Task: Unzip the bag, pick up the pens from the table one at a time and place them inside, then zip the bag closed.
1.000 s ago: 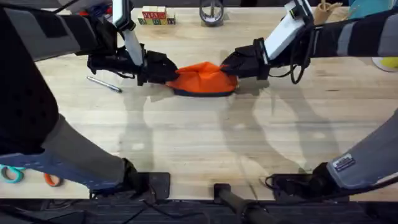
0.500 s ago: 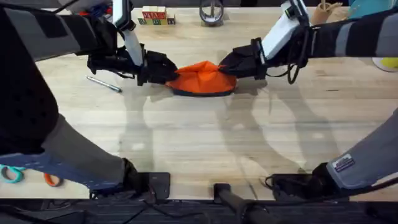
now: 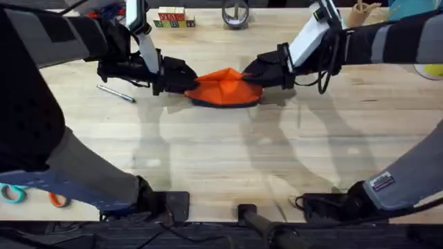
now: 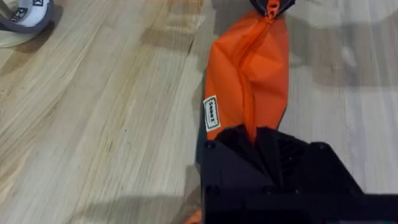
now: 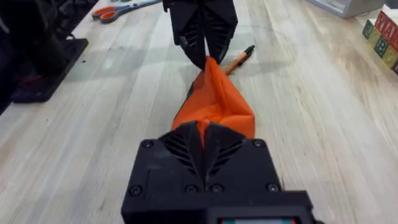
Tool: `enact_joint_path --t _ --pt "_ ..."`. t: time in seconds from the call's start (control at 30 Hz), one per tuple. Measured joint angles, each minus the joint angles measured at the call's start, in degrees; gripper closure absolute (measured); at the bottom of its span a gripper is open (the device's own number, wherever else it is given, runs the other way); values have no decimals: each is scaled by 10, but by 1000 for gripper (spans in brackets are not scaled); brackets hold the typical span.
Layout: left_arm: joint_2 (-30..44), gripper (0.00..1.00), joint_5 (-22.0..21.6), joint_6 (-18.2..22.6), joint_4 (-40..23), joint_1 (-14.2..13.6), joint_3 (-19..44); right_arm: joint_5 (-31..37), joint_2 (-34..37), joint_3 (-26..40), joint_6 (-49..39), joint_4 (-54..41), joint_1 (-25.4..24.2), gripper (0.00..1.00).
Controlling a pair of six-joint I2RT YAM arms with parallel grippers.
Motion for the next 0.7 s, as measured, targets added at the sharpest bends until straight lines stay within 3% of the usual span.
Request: enact_joint_path --t 0.07,0.1,0.27,0.3,0.33,0.7 --pt "0 960 0 0 0 0 0 0 0 0 0 0 0 972" --pt "0 960 0 0 0 0 0 0 0 0 0 0 0 921" --pt "0 960 2 0 -1 -1 0 -9 -1 1 4 2 15 202" --pt "0 960 2 0 -1 -1 0 -10 -1 2 4 2 18 79" --pt "0 960 2 0 -2 -1 0 -12 -1 2 2 3 20 25" --pt "0 960 3 0 -2 -1 0 -14 -1 2 2 2 20 6"
